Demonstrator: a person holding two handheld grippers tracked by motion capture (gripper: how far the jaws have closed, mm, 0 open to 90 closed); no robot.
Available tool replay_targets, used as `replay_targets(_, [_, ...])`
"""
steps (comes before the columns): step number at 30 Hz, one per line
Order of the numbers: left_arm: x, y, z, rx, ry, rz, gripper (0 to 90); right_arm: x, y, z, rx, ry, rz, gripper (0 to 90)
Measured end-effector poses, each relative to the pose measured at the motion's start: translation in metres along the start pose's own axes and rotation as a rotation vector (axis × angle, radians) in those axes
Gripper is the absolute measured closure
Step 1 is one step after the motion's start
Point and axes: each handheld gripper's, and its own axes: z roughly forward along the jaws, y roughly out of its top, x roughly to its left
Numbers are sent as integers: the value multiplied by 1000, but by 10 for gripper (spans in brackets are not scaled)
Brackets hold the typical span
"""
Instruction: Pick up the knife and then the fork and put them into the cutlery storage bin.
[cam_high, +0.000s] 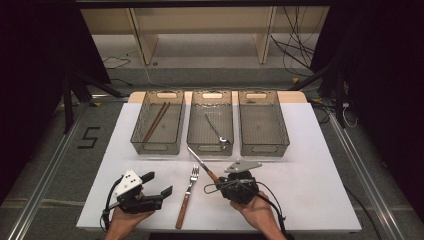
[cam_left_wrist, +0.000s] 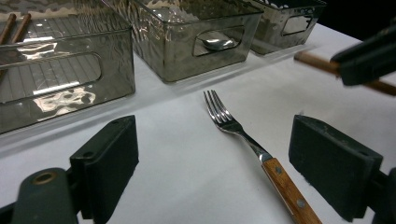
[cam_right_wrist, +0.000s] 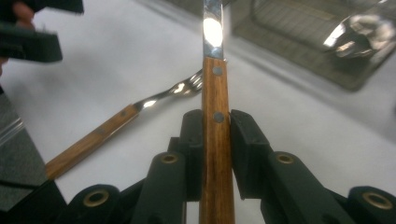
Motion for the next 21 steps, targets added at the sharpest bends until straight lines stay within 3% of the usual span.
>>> replay_targets(12, [0, 0, 1, 3, 1, 1, 156, -52, 24, -33, -97, -97, 83, 763])
replay_targets(21, [0, 0, 1, 2, 0, -1, 156, -84, 48, -39, -128, -172, 120, 763])
